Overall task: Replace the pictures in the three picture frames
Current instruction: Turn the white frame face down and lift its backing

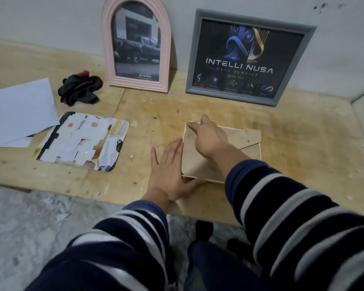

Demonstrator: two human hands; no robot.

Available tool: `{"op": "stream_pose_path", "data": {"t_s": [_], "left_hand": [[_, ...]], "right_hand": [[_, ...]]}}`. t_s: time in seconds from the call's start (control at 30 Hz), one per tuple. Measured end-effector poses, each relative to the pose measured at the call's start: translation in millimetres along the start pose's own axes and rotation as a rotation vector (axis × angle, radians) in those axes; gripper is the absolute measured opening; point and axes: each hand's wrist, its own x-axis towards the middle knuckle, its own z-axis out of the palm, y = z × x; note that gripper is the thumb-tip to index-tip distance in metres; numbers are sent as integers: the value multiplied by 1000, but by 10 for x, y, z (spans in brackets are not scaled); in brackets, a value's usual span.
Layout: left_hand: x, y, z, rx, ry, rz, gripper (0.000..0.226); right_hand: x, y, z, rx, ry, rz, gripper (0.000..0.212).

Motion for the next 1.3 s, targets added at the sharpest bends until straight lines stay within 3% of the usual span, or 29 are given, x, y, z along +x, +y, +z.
{"op": "stream_pose_path", "data": {"t_s": [0.13,0.47,0.73,1.3], "left_hand": [[15,10,-12,-9,-9,-10,119],[34,17,-32,10,-49,-3,118],[25,16,-45,-27,-38,-4,120],[27,15,-48,-31,-27,-13,122]], "right_hand": [[67,-8,13,47,25,-3,56],[249,-82,-81,162,-128,78,29],[317,-94,-81,314,-188,176,37],[363,-64,-144,537,-166,265,31]]}}
